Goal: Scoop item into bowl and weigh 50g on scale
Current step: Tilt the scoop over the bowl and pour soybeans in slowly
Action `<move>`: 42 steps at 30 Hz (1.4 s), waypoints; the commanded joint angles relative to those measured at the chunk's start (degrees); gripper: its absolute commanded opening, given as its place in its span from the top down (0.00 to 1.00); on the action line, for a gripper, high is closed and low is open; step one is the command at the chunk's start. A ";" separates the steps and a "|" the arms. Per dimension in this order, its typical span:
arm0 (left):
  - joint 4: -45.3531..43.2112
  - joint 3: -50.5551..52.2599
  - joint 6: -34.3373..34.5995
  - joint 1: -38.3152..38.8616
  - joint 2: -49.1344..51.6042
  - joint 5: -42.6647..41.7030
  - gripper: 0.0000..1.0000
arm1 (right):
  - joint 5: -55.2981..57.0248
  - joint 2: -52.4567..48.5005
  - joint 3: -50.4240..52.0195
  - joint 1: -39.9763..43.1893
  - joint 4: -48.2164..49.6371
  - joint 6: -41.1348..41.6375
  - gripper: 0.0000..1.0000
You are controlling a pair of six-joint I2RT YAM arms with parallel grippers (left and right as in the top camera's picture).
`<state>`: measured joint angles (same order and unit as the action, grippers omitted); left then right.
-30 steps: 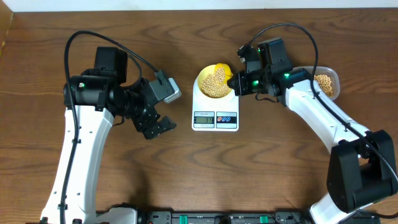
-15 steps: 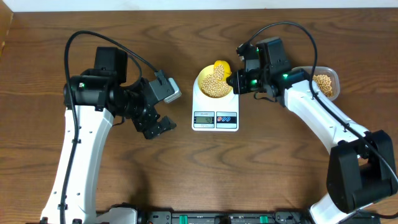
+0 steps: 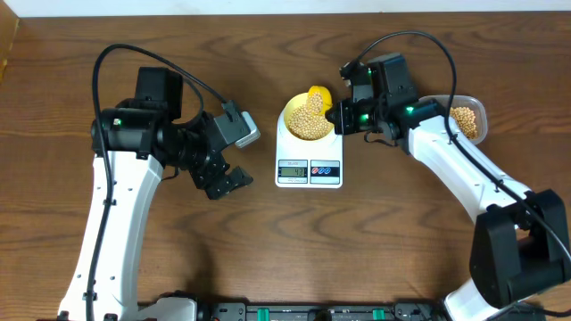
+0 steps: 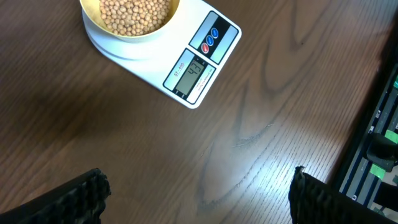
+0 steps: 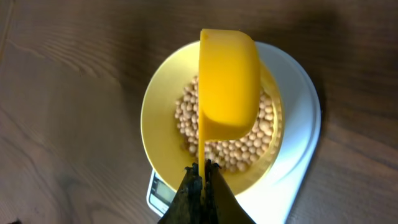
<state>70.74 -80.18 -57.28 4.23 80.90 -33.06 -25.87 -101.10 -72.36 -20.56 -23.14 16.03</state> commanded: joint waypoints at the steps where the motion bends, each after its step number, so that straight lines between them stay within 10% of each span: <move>1: 0.37 -0.50 -1.01 0.09 0.33 -0.74 0.05 | 1.42 2.10 -0.07 -0.48 -0.94 -1.20 0.99; 42: 0.37 -0.50 -1.01 0.09 0.33 -0.74 0.05 | 5.92 3.65 -0.07 -3.56 -4.42 0.68 0.99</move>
<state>70.74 -80.18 -57.28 4.23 80.90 -33.06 -20.43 -98.94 -72.31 -23.24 -26.20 16.34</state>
